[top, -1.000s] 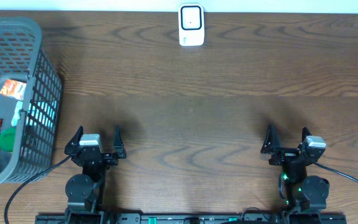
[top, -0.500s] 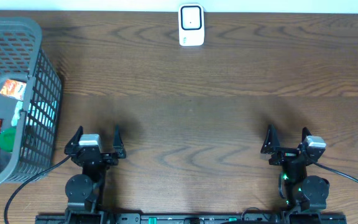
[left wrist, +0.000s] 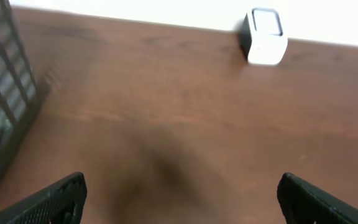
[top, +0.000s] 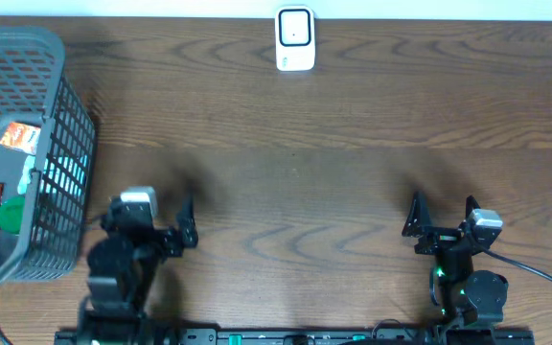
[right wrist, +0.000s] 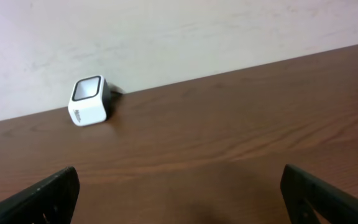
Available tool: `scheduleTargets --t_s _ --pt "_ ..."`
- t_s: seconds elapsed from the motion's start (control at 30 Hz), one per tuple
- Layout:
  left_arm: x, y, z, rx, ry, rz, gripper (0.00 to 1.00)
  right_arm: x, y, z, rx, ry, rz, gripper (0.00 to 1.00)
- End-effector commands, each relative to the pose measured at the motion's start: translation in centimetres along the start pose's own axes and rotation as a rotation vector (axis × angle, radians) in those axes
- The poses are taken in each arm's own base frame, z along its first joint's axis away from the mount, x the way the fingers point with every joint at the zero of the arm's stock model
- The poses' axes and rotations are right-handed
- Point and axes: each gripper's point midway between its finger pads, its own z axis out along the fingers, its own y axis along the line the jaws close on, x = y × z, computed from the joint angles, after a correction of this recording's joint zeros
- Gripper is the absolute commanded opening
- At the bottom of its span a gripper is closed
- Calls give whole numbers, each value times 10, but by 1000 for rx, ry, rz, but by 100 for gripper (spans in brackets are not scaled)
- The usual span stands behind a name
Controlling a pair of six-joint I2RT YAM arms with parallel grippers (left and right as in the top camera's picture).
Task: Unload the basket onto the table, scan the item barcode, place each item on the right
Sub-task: 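Move the left gripper over the basket and reach down to the green jar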
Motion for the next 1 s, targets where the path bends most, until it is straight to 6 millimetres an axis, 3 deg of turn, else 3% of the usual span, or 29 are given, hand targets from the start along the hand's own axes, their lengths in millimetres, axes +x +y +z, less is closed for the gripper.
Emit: scheduleTargets --t_s 0.0,0.1,0.27,0.67,0.97 --pt "-31 -10 0 28 24 -16 97 0 0 0 3 -3 11 99" --pt "-43 -29 6 128 81 -22 98 0 0 0 3 -2 11 99" --pt "-29 -55 14 285 180 -43 98 0 0 0 3 -2 11 99" --pt "-13 -52 30 269 275 -64 98 0 0 0 3 -2 11 99" --pt "-34 -41 36 174 346 -60 98 0 0 0 3 -2 11 99"
